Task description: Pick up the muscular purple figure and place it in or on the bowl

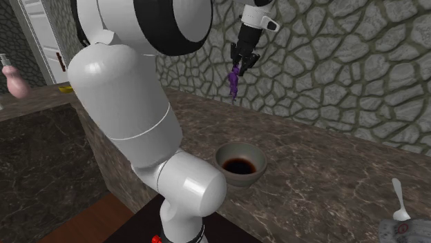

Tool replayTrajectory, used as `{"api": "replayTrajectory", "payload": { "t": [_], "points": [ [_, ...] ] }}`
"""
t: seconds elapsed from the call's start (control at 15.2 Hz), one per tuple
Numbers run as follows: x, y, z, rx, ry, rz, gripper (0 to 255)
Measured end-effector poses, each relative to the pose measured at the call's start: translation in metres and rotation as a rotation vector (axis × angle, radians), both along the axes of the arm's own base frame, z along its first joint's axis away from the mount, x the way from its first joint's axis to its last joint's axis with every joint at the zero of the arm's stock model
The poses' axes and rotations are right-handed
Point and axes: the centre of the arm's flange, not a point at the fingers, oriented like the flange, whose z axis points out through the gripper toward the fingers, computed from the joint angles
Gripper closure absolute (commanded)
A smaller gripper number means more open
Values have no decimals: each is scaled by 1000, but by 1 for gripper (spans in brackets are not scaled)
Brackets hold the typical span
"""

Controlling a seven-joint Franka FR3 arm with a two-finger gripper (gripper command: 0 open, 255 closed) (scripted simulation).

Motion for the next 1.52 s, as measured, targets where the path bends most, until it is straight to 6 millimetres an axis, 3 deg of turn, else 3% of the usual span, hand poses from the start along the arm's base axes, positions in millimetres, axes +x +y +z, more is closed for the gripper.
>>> {"api": "replayTrajectory", "payload": {
  "t": [1.32,1.52],
  "points": [
    [-222,-144,25,1,-1,0,255],
    [-236,-149,14,1,0,0,255]
  ]
}}
